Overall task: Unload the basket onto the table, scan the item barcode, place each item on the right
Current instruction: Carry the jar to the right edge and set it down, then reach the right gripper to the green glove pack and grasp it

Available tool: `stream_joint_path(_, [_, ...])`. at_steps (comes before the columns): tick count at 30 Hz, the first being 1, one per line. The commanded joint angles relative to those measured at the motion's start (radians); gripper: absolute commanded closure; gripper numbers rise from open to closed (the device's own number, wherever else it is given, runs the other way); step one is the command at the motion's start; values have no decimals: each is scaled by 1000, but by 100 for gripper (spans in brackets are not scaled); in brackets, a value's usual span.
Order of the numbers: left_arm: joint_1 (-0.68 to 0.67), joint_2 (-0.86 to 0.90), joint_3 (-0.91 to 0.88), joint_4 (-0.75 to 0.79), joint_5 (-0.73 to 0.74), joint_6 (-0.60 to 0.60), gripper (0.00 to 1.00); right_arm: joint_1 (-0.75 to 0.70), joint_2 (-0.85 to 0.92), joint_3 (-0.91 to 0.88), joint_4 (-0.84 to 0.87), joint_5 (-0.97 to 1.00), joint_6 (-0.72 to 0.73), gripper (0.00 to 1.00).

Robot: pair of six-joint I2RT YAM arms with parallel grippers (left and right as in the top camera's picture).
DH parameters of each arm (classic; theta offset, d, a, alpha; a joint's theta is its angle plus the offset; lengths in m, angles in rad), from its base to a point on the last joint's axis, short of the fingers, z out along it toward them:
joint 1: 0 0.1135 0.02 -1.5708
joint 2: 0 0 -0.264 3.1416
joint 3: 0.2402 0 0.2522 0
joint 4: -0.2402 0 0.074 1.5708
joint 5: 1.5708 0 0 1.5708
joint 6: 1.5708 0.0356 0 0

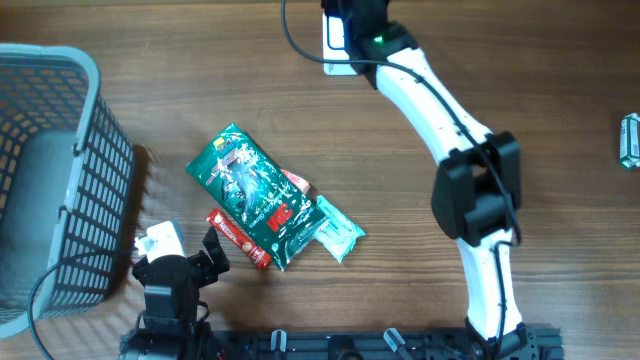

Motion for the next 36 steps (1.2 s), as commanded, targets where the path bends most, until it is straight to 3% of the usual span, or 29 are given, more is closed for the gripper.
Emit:
stream_joint_path(1, [-5,-6,0,2,9,-2,0,0,61,5,51,80,-47,40])
stream_joint_path(6, [-5,-6,0,2,9,-2,0,0,52,13,8,81,-69,37])
stream_joint_path(12, [-5,-6,0,2,9,-2,0,-128,-129,13,-549,76,-19,42])
stream_joint_path(17, [-5,-6,0,2,9,-2,0,-429,-145,3,-878,-93,18,41])
stream_joint_path(21, [-5,-6,0,2,9,-2,0,-735,-125,-30,-891,-281,18,29])
stream_joint_path(24, [-5,-6,0,2,9,-2,0,-938,-76,-119,-887,-441,22,30])
stream_joint_path(28, [-5,-6,0,2,9,-2,0,-1126,-52,-209,-885,-404,37,23])
stream_joint_path(30, [-5,-6,0,2,9,-2,0,-1170,-53,-214,-880,-487,35,15])
stream_joint_path(32, [-5,-6,0,2,9,-2,0,-1194,-56,-187,-899,-625,21,1])
stream_joint_path(36, [-5,-6,0,2,9,-2,0,-1194,-95,61,-1090,-718,-19,0])
